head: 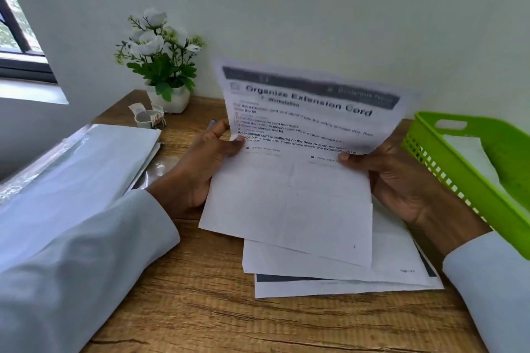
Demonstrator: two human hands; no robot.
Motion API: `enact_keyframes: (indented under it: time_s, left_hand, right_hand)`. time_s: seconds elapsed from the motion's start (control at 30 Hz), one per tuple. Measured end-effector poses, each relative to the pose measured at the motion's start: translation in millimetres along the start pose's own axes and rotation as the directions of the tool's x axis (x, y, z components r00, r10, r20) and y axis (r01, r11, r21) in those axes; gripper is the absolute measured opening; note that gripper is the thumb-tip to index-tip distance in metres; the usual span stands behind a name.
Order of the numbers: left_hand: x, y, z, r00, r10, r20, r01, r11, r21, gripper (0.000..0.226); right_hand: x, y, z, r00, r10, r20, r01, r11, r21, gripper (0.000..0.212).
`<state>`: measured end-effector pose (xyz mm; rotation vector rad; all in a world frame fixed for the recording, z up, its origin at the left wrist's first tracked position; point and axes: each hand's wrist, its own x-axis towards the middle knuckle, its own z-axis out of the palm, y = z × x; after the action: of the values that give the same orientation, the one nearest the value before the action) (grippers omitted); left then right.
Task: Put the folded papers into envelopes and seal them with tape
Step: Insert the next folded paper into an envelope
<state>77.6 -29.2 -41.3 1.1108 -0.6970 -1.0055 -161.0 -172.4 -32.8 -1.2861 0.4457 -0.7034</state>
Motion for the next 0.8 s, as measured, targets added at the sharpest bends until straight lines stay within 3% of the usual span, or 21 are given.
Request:
enact_keyframes:
  time_s: [0.17,0.37,0.47,0.57,0.67,0.8]
  left_hand:
    - [2.2,3.5,-6.9,0.999,-0.043,0.012,0.044,0.999,-0.033,0.023]
    - [5.6,8.9,-6.2,0.997,-0.073,-0.037,0.071,0.995,-0.072,0.016]
    - [5.8,7.3,-5.5,0.995,-0.021,-0.097,0.009,0.992,-0.126,0.035]
    - [4.0,7.4,-7.3,0.996,0.028,-0.082,-0.048,0.968,-0.248,0.051]
    - [3.8,8.4,-10.8,0.999,0.018,-0.034,-0.026,0.964,-0.264,0.053]
    - [2.8,9.2,-10.8,1.000,0.021,0.000,-0.020,0.975,-0.223,0.055]
  right_hand:
    - [-0.8,-6.3,-0.9,0.988,0.131,-0.078,-0.137,0.987,-0.085,0.028]
    - [7.1,-9.4,-2.7,0.976,0.073,-0.206,-0.063,0.997,0.054,0.035]
    - [8.2,-8.1,0.1,0.971,0.027,-0.236,-0.020,0.999,0.030,0.044]
    - [7.2,-8.4,1.7,0.978,-0.079,-0.191,0.075,0.997,-0.025,0.047]
    - [4.2,-7.7,1.8,0.989,-0.063,-0.136,0.057,0.997,-0.047,0.054]
    - [3.7,-3.3,6.5,0.992,-0.051,-0.114,0.050,0.999,-0.009,0.037]
